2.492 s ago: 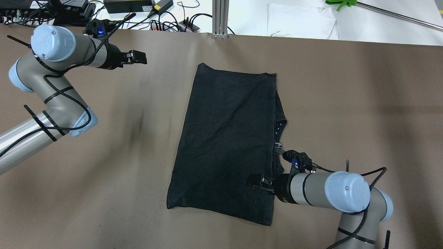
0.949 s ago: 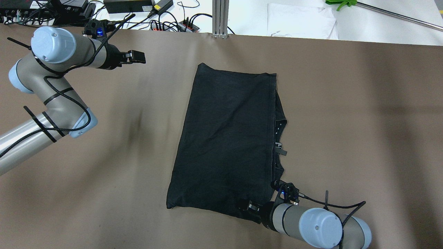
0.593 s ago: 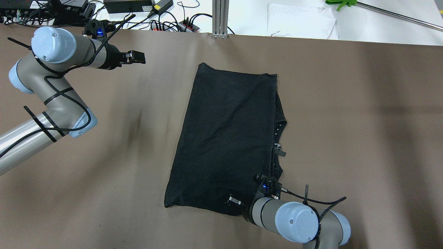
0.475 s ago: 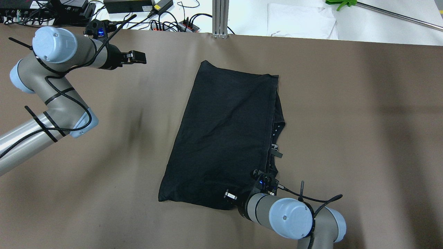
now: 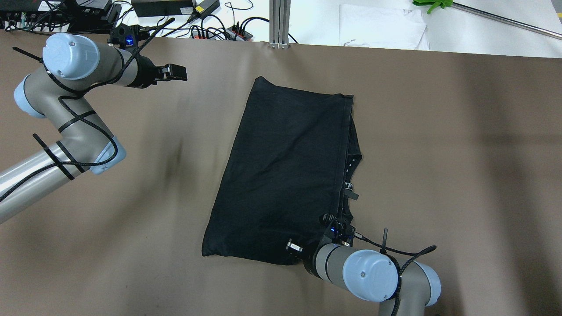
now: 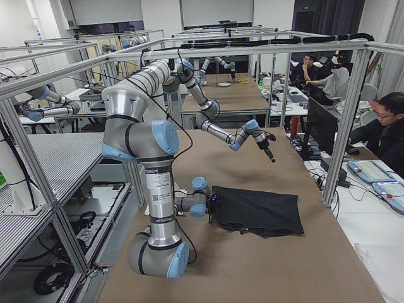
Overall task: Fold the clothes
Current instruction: 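Grasp the near bottom corner with the right gripper and tug it outward, then move the left gripper down to the shirt's near corner closest to it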
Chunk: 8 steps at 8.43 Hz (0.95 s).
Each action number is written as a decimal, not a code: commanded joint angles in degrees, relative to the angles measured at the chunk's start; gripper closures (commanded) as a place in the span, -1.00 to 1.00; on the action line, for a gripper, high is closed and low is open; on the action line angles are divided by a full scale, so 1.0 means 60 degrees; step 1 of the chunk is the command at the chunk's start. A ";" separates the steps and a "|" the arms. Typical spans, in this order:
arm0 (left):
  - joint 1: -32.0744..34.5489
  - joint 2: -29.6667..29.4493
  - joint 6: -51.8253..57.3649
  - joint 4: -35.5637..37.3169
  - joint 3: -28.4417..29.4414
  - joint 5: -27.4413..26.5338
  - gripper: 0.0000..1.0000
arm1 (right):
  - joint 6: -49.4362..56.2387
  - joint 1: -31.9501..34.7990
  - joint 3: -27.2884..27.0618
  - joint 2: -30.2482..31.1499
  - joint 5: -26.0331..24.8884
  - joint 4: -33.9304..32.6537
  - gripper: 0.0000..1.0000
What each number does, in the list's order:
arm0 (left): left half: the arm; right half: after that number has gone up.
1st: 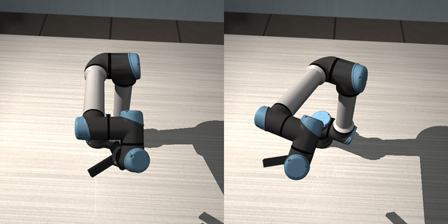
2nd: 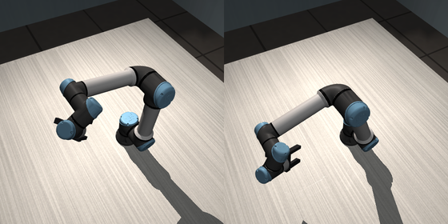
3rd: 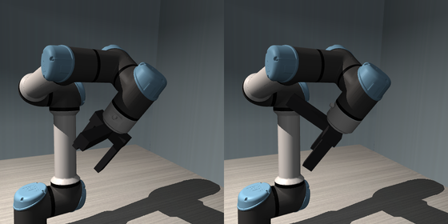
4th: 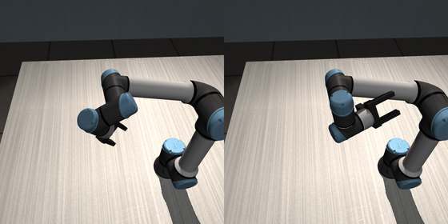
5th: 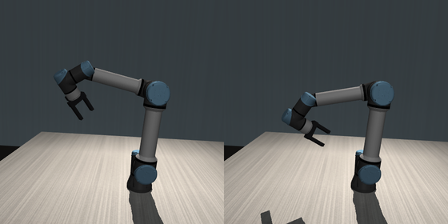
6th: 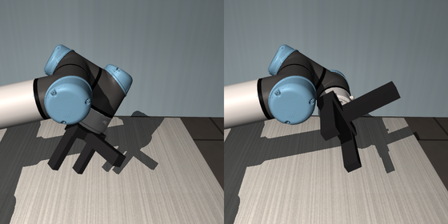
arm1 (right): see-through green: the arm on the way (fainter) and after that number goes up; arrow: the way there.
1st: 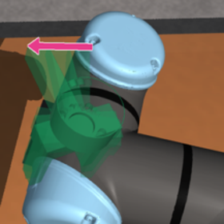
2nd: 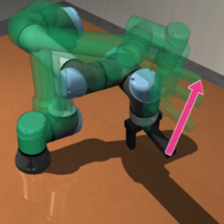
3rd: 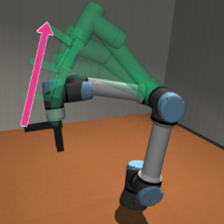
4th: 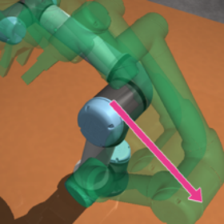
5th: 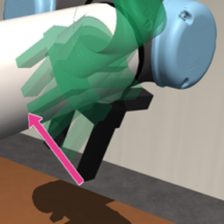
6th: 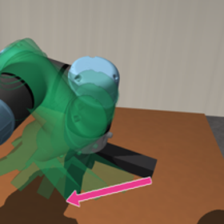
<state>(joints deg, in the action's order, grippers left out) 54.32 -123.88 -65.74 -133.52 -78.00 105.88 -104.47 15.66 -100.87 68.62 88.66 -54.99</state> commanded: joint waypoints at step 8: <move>-0.3684 0.3521 -0.4860 -0.0943 -0.4711 -0.0632 -1.00 | 0.0082 -0.0002 -0.0869 0.0019 0.0136 -0.0034 1.00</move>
<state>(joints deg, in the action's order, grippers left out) 41.18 -106.46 -89.57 -134.74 -103.46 109.54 -104.19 15.64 -106.03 68.76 89.45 -55.19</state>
